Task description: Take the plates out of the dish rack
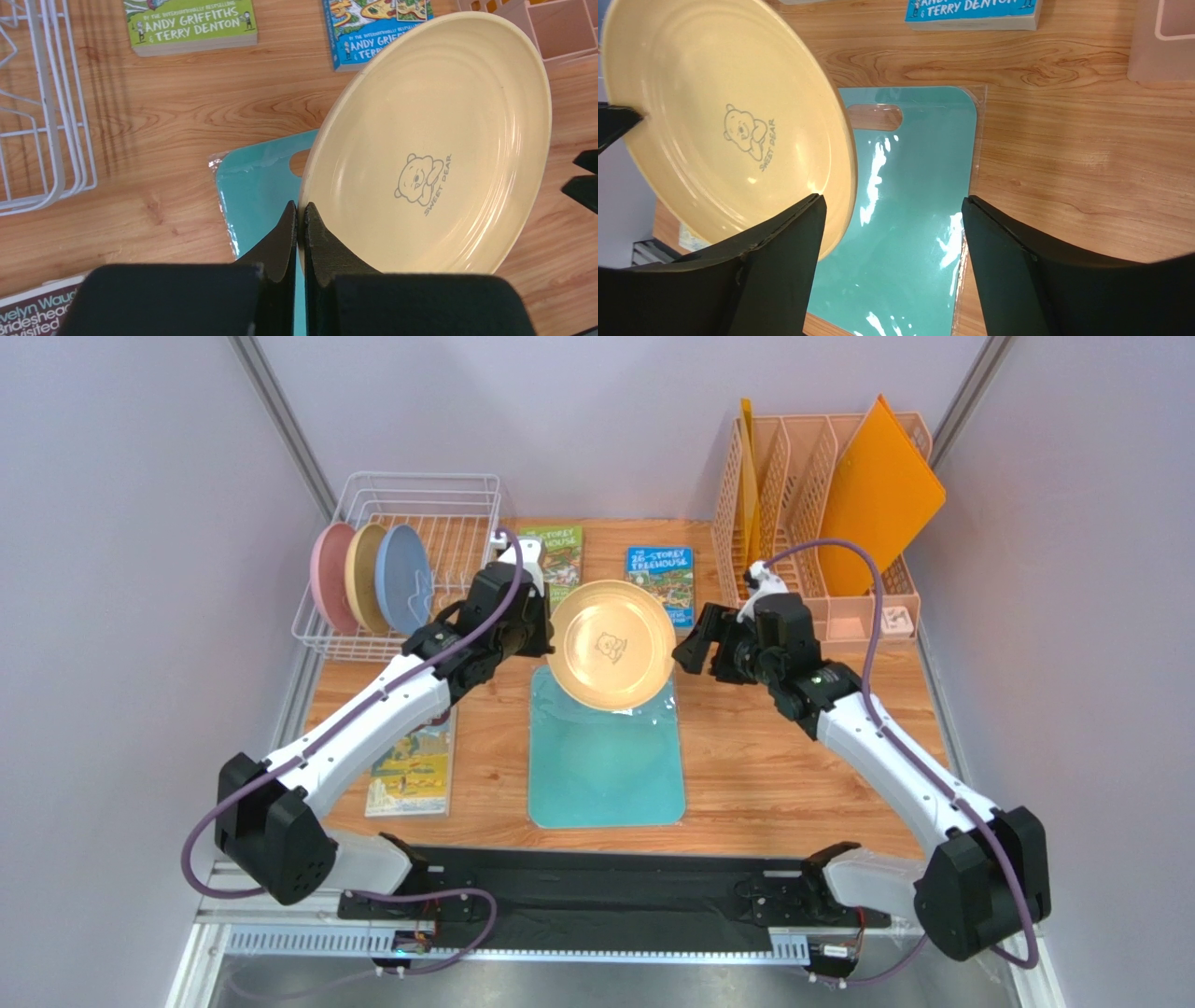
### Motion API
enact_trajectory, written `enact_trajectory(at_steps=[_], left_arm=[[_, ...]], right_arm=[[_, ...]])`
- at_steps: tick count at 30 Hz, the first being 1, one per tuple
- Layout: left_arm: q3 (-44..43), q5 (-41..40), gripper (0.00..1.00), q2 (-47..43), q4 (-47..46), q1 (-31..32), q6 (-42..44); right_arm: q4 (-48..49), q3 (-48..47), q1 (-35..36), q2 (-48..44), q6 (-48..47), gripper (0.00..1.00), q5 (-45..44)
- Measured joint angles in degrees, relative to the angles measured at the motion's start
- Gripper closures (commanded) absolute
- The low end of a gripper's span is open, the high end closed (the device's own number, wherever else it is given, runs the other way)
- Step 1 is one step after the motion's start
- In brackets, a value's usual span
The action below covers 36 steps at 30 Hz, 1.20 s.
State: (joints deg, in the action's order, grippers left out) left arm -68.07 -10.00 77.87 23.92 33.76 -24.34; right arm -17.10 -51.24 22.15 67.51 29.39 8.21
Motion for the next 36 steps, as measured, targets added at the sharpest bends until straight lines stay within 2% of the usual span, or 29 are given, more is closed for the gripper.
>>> enact_trajectory(at_steps=[6,16,19,21,22,28,29,31,32,34,35,36], left_arm=[[0.00,-0.87,1.00,0.22,-0.57,1.75,-0.33],[0.00,-1.03,1.00,1.14,-1.07,2.71,-0.92],[0.00,-1.01,1.00,1.60,-1.33,3.45,-1.07],[0.00,-1.01,1.00,1.92,-1.62,3.89,-1.09],[0.00,-1.01,1.00,2.05,-1.75,4.07,-1.09],[0.00,-2.16,1.00,2.60,-1.40,4.02,-0.87],[0.00,-2.21,0.87,2.60,-1.42,4.02,-0.87],[0.00,-2.49,0.48,2.62,-1.42,4.04,-0.68],[0.00,-2.58,0.33,2.62,-1.44,4.04,-0.46],[0.00,-3.06,0.22,2.60,-2.12,4.15,-0.57],[0.00,-3.41,0.13,2.60,-2.36,4.17,-0.35],[0.00,-4.33,0.09,2.60,-2.56,4.28,-0.28]], right_arm=[[-1.33,-1.51,2.40,4.02,-0.79,0.35,-4.37],[-1.11,-2.10,3.30,6.47,-0.96,0.44,-4.17],[-1.05,-2.47,3.50,7.52,-1.14,0.62,-3.52],[-0.96,-2.93,3.72,8.37,-1.31,0.94,-3.19],[-0.98,-3.04,3.74,8.61,-1.81,1.00,-3.10],[-0.09,-3.52,3.74,8.96,-1.16,1.00,-2.54],[-0.09,-3.52,3.74,8.96,-1.16,1.00,-2.60],[-0.15,-3.52,3.76,8.83,-1.14,1.00,-2.89],[-0.28,-3.52,3.78,8.57,-1.18,1.00,-3.26],[-1.70,-3.52,3.80,7.80,-1.86,1.00,-5.29],[-2.93,-3.50,3.78,7.37,-2.08,1.00,-6.64],[-4.20,-3.43,3.58,6.84,-2.21,1.00,-7.67]])
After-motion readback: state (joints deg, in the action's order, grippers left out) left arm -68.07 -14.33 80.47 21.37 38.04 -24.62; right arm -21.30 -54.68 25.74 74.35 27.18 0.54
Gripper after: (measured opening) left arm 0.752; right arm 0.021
